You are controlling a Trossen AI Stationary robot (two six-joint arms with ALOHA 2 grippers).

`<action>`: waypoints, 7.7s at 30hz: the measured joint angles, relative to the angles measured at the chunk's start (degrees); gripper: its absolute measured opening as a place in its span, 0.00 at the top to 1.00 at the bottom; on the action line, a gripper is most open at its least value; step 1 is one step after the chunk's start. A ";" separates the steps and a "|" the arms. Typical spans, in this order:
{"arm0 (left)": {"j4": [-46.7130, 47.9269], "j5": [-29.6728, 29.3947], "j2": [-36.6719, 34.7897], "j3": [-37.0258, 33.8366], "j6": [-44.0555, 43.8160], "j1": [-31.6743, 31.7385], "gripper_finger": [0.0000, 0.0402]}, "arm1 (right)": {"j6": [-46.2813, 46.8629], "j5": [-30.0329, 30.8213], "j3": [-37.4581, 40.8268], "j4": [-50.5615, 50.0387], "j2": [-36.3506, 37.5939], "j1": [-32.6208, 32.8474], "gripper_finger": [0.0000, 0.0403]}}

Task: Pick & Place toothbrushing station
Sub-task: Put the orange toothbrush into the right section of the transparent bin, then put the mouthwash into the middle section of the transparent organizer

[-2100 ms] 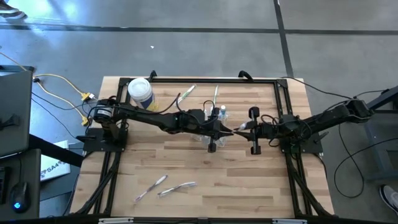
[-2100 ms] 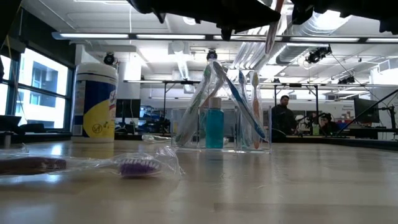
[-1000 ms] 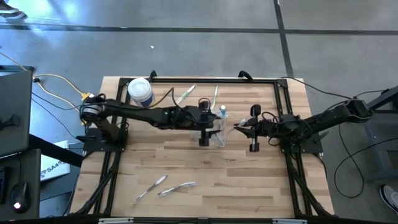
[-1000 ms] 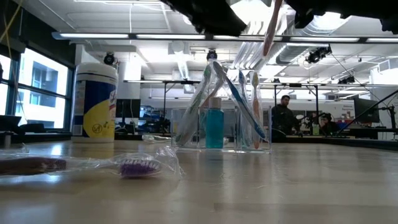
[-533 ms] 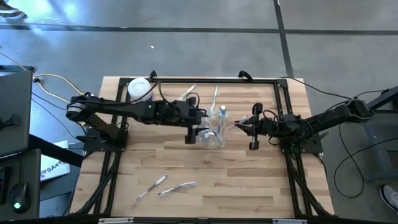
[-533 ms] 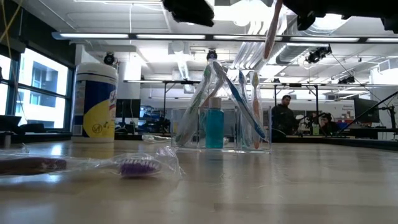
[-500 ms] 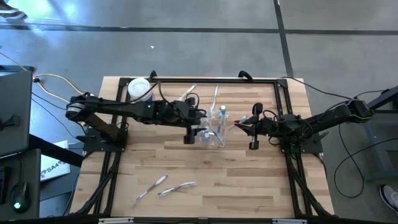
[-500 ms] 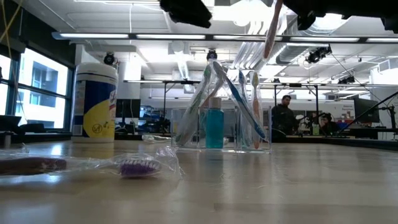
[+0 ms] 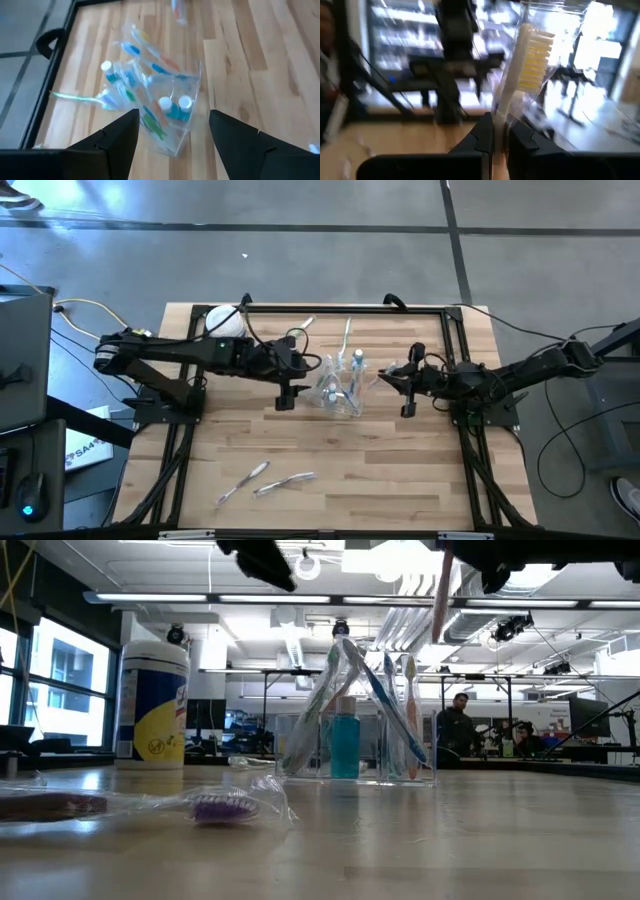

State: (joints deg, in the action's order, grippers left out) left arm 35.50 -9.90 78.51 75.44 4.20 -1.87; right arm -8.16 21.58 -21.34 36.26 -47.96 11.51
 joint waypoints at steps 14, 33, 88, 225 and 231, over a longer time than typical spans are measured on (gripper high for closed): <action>-1.22 -2.67 -18.41 -14.35 -4.03 0.00 0.40 | 10.11 2.72 -13.84 -23.92 -3.51 -1.35 0.96; -41.12 4.57 -27.77 -45.22 -1.45 0.00 0.40 | 21.97 9.18 -13.75 -10.19 -26.72 -1.51 0.96; -43.10 10.01 -24.10 -45.16 -4.49 0.00 0.40 | 27.79 2.29 -13.75 -30.25 -26.18 -0.64 0.53; -31.91 11.49 -24.40 -45.18 -6.04 -0.01 0.40 | 23.40 -24.89 -46.54 -73.17 -45.34 -36.24 0.33; -31.91 11.49 -24.41 -45.18 -6.04 -0.01 0.40 | 25.37 -24.36 -46.64 -72.50 -41.34 -36.45 0.33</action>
State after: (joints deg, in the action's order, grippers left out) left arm 3.60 1.58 54.11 30.26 -1.85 -1.88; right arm 17.22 -2.78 -67.98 -36.24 -89.30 -24.93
